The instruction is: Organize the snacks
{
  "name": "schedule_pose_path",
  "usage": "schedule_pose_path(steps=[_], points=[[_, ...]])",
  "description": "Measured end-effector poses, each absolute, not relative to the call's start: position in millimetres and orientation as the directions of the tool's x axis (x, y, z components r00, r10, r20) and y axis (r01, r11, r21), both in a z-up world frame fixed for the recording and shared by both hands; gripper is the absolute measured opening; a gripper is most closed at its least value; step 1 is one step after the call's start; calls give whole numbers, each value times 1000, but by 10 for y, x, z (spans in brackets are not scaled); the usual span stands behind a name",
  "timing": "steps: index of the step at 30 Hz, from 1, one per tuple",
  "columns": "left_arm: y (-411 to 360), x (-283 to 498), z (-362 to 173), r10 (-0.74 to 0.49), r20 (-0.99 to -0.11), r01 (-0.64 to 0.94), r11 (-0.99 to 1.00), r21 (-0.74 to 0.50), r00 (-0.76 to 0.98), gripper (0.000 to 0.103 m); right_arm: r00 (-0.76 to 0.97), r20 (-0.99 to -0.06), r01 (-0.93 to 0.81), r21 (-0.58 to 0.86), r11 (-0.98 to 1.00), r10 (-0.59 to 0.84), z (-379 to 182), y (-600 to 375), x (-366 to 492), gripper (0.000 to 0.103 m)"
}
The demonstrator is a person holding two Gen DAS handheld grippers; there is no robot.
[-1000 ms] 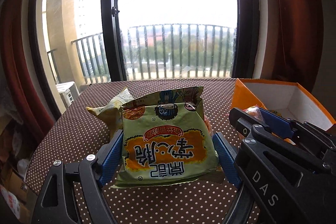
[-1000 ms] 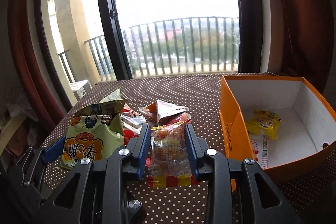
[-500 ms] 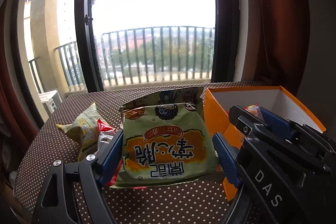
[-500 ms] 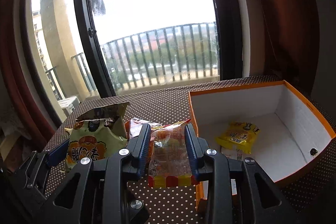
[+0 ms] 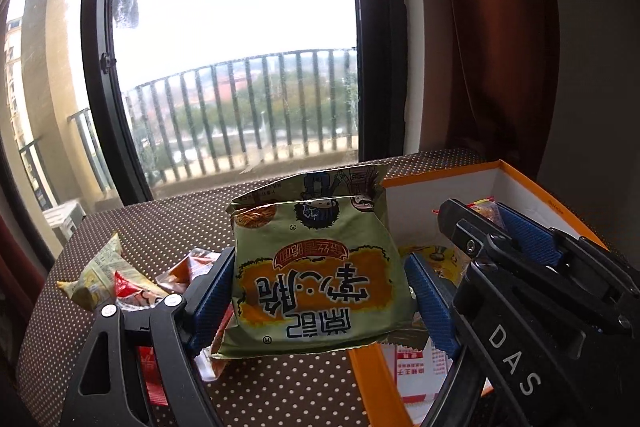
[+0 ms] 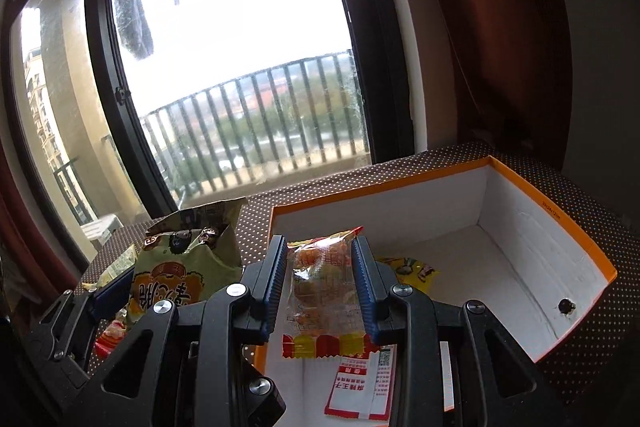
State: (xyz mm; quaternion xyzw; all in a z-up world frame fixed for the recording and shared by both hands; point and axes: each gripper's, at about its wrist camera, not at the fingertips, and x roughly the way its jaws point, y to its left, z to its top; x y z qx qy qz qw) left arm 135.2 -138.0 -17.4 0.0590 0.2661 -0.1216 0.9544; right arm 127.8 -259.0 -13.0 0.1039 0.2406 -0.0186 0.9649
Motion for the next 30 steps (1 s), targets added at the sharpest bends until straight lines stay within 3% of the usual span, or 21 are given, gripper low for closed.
schedule_pose_path(steps=[14,30], points=[[-1877,1766,-429,-288,-628,398,917,38,723,84,835,-546,208,206,956,-64,-357,-3248,1421,36],[-2109,2017,-536,-287,-708,495,863,101,645,90,794,-602,266,222,938,-83,-444,-3451,1467,37]])
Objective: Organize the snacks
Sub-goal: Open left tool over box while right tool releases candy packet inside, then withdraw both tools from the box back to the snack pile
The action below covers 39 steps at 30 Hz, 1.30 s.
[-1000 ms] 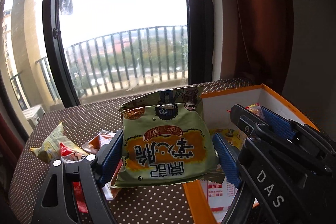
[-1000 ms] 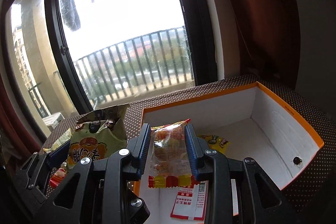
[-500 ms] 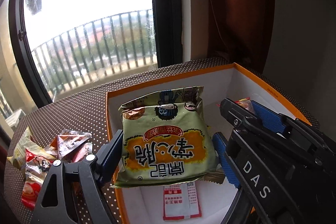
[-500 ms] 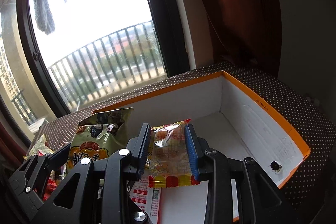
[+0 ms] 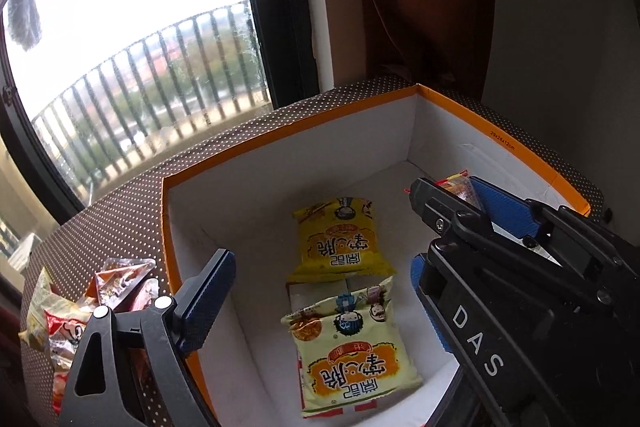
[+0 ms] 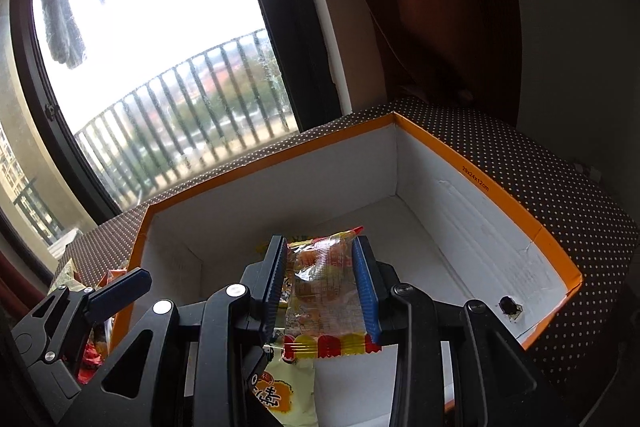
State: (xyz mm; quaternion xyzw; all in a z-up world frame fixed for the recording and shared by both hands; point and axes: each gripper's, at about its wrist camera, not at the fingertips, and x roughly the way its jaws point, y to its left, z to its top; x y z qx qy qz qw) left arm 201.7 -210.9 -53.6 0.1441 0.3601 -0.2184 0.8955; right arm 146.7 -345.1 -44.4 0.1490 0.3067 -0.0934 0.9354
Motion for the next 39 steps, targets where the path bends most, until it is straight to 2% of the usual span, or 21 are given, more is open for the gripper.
schedule_pose_path(steps=[4,6,7,11,19,32,39], points=[[-2100,1994,-554,-274,-698,484,867,118,662,90,781,-621,262,223,939,-71,-462,-3414,1506,41],[-2101,1951,-534,-269,-690,476,870,125,672,90,778,-624,261,227,938,-66,-469,-3392,1504,60],[-2110,1920,-526,-268,-687,474,872,126,675,90,781,-621,259,231,938,-63,-466,-3381,1494,62],[-2095,1800,-483,-271,-683,462,880,109,678,90,781,-621,251,217,943,-65,-438,-3313,1466,63],[-1913,1650,-423,-283,-674,440,895,69,682,90,783,-619,229,208,951,-53,-389,-3120,1377,74],[-1517,1390,-247,-285,-630,395,918,37,722,90,804,-593,173,175,969,-36,-202,-2683,1218,77],[-1304,1243,-148,-282,-601,371,928,25,748,90,820,-571,146,154,977,-32,-86,-2444,1112,82]])
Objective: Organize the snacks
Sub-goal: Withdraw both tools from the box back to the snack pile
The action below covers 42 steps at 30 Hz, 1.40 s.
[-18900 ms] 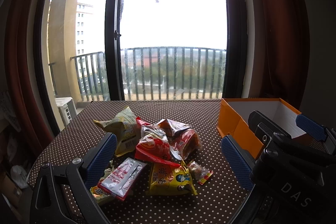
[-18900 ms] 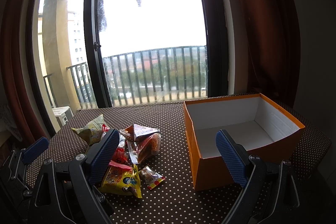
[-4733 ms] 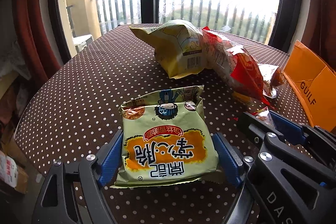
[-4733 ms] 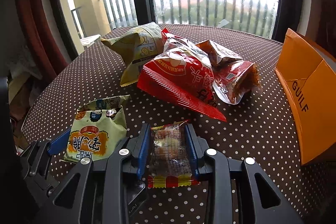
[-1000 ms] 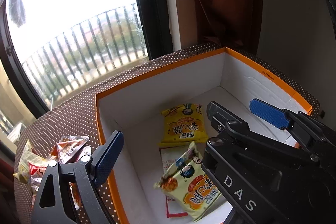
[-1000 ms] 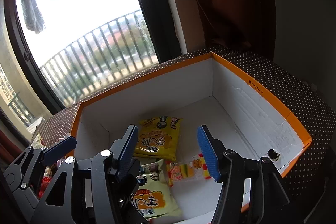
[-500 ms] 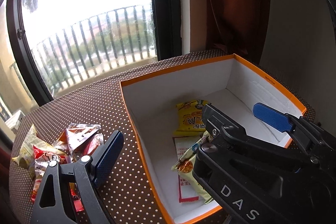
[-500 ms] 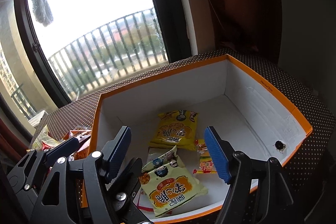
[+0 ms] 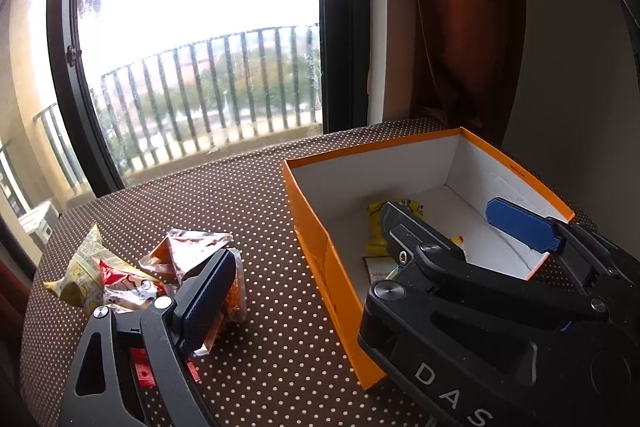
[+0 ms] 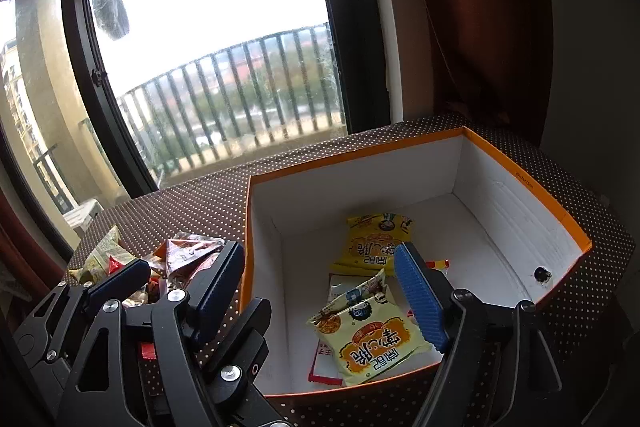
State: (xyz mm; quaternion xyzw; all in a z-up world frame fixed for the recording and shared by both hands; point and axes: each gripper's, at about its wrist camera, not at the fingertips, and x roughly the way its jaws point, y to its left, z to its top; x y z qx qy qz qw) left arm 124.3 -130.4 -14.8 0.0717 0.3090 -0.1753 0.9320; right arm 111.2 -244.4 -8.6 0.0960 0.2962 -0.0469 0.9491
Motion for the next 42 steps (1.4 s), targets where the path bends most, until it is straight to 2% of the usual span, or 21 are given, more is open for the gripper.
schedule_pose_path(steps=[10,19,27,42], points=[[-990,1099,-56,-253,-556,317,948,20,792,93,838,-545,96,116,989,-17,38,-2079,1025,93],[-659,1017,-42,-210,-530,261,965,21,821,101,863,-505,46,82,996,2,102,-1729,937,101],[-400,981,-112,-163,-528,215,976,38,833,102,858,-510,-14,78,997,52,23,-1472,951,103],[-2,1153,-443,-76,-580,114,993,29,811,102,829,-543,-87,114,990,135,-328,-1117,1155,103]])
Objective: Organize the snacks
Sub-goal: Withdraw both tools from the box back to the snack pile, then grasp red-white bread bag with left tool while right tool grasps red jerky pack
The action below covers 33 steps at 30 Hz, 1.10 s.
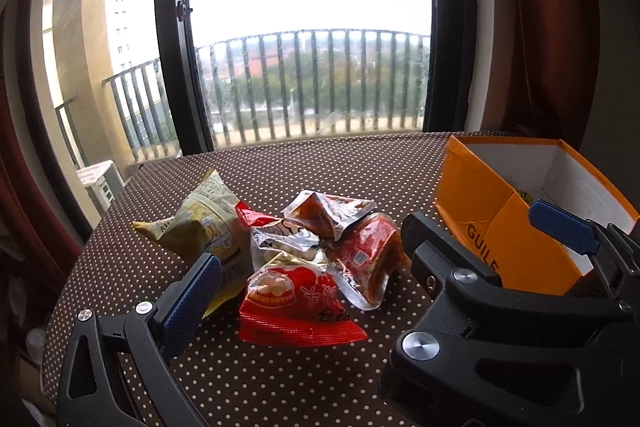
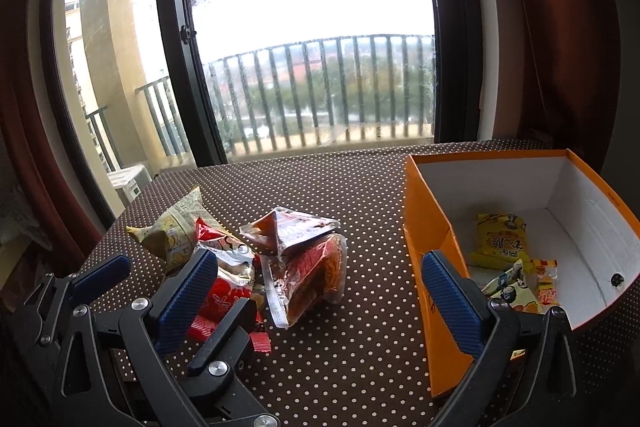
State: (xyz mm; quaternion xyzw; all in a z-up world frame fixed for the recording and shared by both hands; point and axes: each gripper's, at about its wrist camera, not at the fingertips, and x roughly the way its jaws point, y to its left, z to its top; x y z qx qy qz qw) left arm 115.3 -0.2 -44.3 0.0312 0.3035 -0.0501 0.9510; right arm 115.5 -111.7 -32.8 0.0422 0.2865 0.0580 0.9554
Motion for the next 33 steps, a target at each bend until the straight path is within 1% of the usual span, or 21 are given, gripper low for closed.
schedule_pose_path(steps=[9,17,29,33], points=[[109,1309,-650,-27,-617,71,996,47,787,102,784,-599,-117,118,986,164,-598,-950,1366,103],[57,1470,-754,-47,-643,96,994,42,764,102,752,-638,-111,120,986,163,-722,-931,1615,103],[-29,1755,-916,-23,-688,84,995,56,725,102,705,-688,-92,149,985,170,-953,-980,1949,103],[-67,1850,-997,-13,-709,83,995,64,706,102,686,-708,-86,152,985,169,-1036,-988,2065,98]])
